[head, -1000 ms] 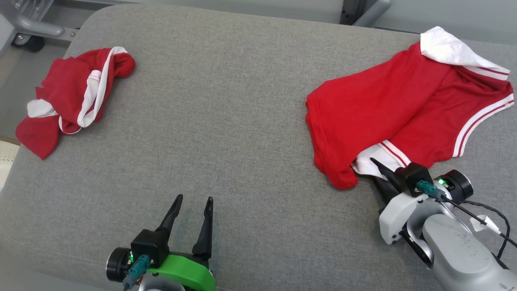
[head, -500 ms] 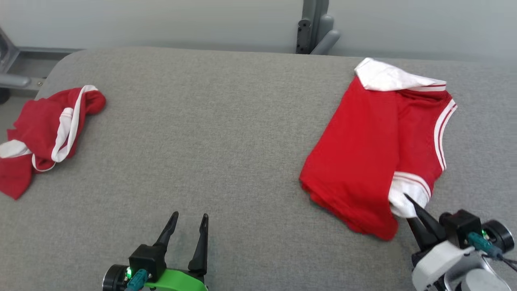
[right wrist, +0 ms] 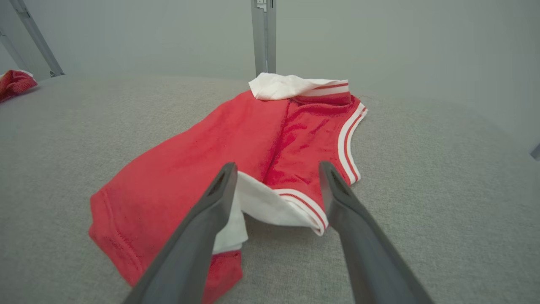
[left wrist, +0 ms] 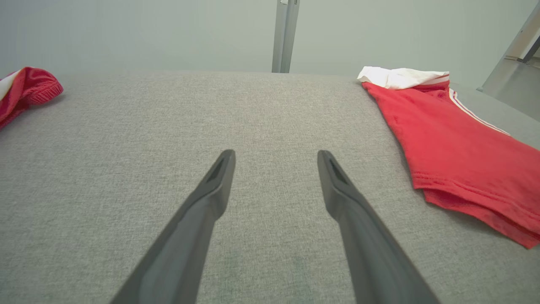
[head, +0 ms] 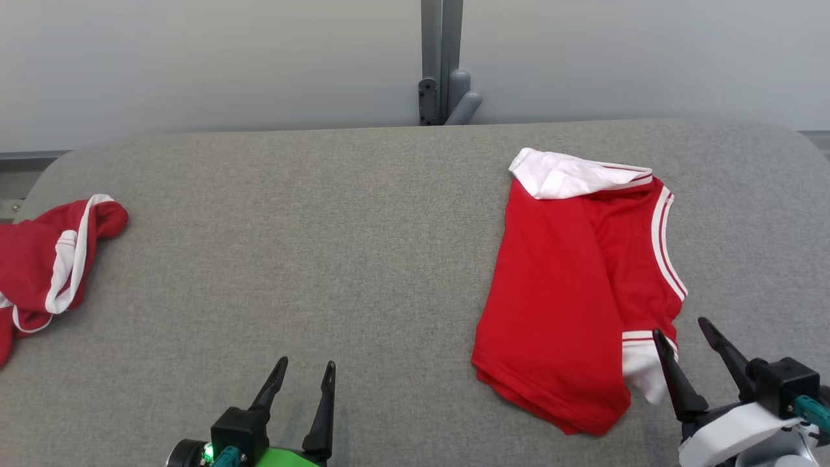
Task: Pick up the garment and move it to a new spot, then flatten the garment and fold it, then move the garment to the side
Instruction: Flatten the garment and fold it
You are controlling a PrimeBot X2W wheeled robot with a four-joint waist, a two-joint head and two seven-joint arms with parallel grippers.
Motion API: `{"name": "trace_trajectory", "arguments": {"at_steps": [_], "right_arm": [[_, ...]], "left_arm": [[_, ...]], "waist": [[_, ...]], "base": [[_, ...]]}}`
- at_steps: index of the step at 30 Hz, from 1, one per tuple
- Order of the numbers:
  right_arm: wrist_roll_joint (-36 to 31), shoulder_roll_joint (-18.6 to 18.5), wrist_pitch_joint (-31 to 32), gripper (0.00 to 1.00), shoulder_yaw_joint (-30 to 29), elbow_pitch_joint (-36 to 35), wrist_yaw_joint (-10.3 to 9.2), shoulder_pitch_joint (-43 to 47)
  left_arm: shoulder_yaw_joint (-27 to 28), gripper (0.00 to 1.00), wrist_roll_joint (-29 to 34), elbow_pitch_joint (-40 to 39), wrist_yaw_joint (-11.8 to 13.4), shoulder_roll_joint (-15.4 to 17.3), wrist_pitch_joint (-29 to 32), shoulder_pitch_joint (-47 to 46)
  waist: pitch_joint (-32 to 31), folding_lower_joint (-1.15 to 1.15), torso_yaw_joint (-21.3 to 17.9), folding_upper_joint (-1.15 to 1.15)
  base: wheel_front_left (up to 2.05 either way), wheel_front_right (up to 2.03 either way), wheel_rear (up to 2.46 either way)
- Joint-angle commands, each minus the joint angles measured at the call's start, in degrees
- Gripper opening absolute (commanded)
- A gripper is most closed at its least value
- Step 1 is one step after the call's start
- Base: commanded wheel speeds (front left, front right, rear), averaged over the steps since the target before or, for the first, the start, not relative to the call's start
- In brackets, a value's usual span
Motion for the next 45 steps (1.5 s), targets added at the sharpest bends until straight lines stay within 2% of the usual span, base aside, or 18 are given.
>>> {"name": "trace_trajectory", "arguments": {"at_steps": [1, 5, 8, 13, 20, 23, 34, 45], "right_arm": [[0.5, 0.3, -0.2, 1.0, -0.8, -1.6, -0.04, 0.2], [0.2, 2.7, -0.2, 1.0, -3.1, -8.1, -0.04, -0.9], [-0.4, 3.9, -0.2, 1.0, -2.5, -10.1, -0.04, -1.8], [-0.6, 5.4, -0.2, 1.0, -0.8, -10.7, -0.04, -4.1], [-1.1, 6.1, -0.2, 1.0, 0.1, -10.3, -0.04, -7.1], [-1.3, 6.1, -0.2, 1.0, -0.5, -10.3, -0.04, -7.7], [-2.0, 6.4, -0.2, 1.0, -1.9, -10.5, -0.04, -8.1], [-2.3, 6.6, -0.2, 1.0, -0.9, -10.3, -0.04, -9.4]], "left_arm": [[0.1, 1.0, 0.0, -0.3, -0.2, 0.2, 0.0, 0.6], [-2.1, 1.0, -0.7, -1.6, -0.8, 0.2, 0.0, -1.5], [-5.9, 1.0, 0.2, -2.6, -1.7, 0.2, 0.0, -3.5], [-13.7, 1.0, -2.1, -2.1, -2.5, 0.2, 0.0, -7.0], [-27.8, 1.0, -9.6, 5.0, -2.7, 0.2, 0.0, -12.7], [-30.8, 1.0, -12.8, 8.7, -2.7, 0.3, 0.0, -15.2], [-33.0, 1.0, -16.8, 14.1, -2.7, 1.4, 0.0, -16.8], [-29.7, 1.0, -15.6, 8.4, -2.7, 1.2, 0.0, -16.2]], "waist": [[-0.2, 0.0, -0.3, 0.46], [0.2, 0.0, -1.2, 0.46], [1.5, 0.0, -2.3, 0.46], [4.5, 0.0, -4.9, 0.46], [8.5, 0.0, -9.6, 0.46], [9.7, 0.0, -11.1, 0.46], [11.2, 0.0, -12.2, 0.46], [11.8, 0.0, -12.2, 0.46]], "base": [[0.0, 0.0, 0.0], [0.0, 0.0, 0.0], [0.0, 0.0, 0.0], [0.0, 0.0, 0.0], [0.0, 0.0, 0.0], [0.0, 0.0, 0.0], [0.0, 0.0, 0.0], [0.0, 0.0, 0.0]]}}
